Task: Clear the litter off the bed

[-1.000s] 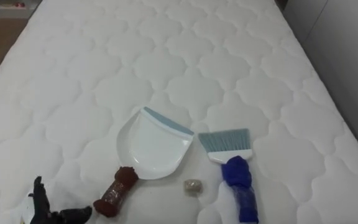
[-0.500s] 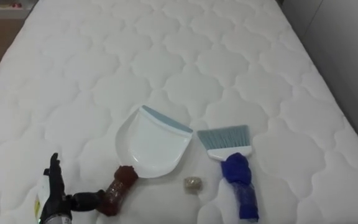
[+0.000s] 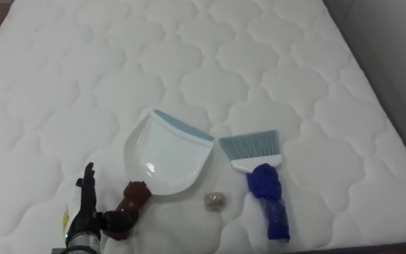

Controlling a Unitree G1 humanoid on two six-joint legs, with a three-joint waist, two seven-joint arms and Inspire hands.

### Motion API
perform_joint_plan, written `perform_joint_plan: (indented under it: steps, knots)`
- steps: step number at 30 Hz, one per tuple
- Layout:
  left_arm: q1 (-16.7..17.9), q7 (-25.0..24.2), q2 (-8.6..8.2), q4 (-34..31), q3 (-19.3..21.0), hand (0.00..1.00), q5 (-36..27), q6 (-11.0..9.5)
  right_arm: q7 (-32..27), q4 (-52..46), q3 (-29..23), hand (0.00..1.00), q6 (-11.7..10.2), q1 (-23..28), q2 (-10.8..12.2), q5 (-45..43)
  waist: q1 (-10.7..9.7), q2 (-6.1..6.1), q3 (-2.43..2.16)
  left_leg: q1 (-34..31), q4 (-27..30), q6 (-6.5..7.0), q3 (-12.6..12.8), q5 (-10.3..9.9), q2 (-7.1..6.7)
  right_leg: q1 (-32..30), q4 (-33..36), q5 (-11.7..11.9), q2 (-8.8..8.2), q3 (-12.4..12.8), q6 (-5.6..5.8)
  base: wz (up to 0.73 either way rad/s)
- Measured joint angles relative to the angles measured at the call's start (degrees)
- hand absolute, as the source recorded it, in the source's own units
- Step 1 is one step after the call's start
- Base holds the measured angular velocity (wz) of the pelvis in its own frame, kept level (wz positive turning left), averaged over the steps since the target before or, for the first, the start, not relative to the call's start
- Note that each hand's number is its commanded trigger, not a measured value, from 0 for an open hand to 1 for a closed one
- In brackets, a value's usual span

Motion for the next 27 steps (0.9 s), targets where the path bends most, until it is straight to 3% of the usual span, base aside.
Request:
perform_joint_plan:
  steps: [8, 15, 18, 21, 22, 23, 24, 25, 27]
  knots:
    - [-1.6, -0.3, 0.41, 2.8, -0.7, 0.00, 0.0, -0.2, -0.1, -0.1, 0.6, 0.00, 0.0, -0.2, -0.1, 4.0, -0.1, 0.13, -0.03, -1.3, 0.5, 0.00, 0.2, 0.0, -0.02, -1.2, 0.0, 0.0, -0.08, 0.1, 0.00, 0.00]
    - [-5.7, -1.1, 0.48, 7.7, -0.6, 0.00, -1.8, -0.3, 0.0, 0.0, 1.6, 0.00, -0.3, -2.0, -0.7, 4.2, -1.5, 0.96, 0.13, -3.4, 1.7, -0.01, 0.2, 0.0, -0.13, -2.9, 0.1, 0.0, -0.65, 0.0, -0.02, 0.02]
    - [-8.6, -0.8, 0.49, 13.8, -0.1, 0.00, -1.7, -0.6, -0.1, 0.0, 2.1, 0.00, -0.3, -2.2, -0.7, 4.3, -1.5, 0.96, 0.13, -4.5, 3.6, -0.02, 0.8, 0.0, -0.26, -2.8, 0.3, 0.1, -0.89, 0.9, -0.06, -0.08]
    - [-10.0, -0.7, 0.27, 17.8, 0.0, 0.00, -2.0, -0.9, -0.9, 0.3, 4.1, 0.00, -0.7, -2.8, -0.6, 5.2, -1.8, 0.21, 0.59, -9.9, 11.8, -0.88, 2.8, -0.4, -0.42, -3.0, 0.4, 0.2, -1.95, 6.1, 0.02, 0.18]
    - [-11.5, -0.7, 0.02, 18.7, -0.8, 0.00, -2.8, -1.2, -1.3, 0.4, 4.6, 0.00, -0.7, -2.8, -0.7, 6.4, -2.1, 0.39, 0.50, -13.7, 9.0, -1.40, 2.1, 0.4, 0.44, -4.7, 1.5, 0.0, -1.92, 8.2, 0.35, 0.57]
    - [-12.6, -0.7, -0.13, 18.9, -1.1, 0.00, -2.9, -1.4, -1.5, 0.4, 4.5, 0.00, -0.7, -2.8, -0.7, 6.9, -2.1, 0.79, 0.30, -15.8, 8.1, -0.42, 2.2, 1.4, 1.05, -6.1, 2.6, -0.5, -1.95, 8.5, 0.96, 0.54]
    - [-13.8, -0.4, -0.18, 19.7, -1.9, 0.00, -2.9, -1.6, -1.6, 1.0, 4.7, 0.00, -0.6, -3.1, -0.7, 7.7, -1.1, 0.17, 0.44, -16.8, 9.1, 0.04, 5.0, 2.5, 1.12, -8.6, 4.3, -0.9, -2.39, 8.1, 1.68, 0.13]
    - [-13.8, 0.0, -0.25, 20.3, -1.9, 0.00, -2.9, -1.6, -1.7, 1.8, 5.2, 0.00, -0.7, -4.2, -0.6, 8.2, -0.5, -0.14, 0.41, -17.1, 9.3, 0.12, 6.1, 2.6, 1.08, -9.3, 4.3, -1.0, -2.82, 6.4, 1.81, -0.30]
    - [-13.9, 0.1, -0.31, 21.5, -1.8, 0.00, -4.3, -1.6, -2.1, 2.0, 5.7, 0.00, -0.6, -5.1, -0.6, 8.3, 0.4, -0.30, 0.41, -17.2, 9.6, 0.15, 6.3, 2.5, 0.91, -9.7, 4.0, -0.6, -2.82, 4.2, 1.88, -0.42]
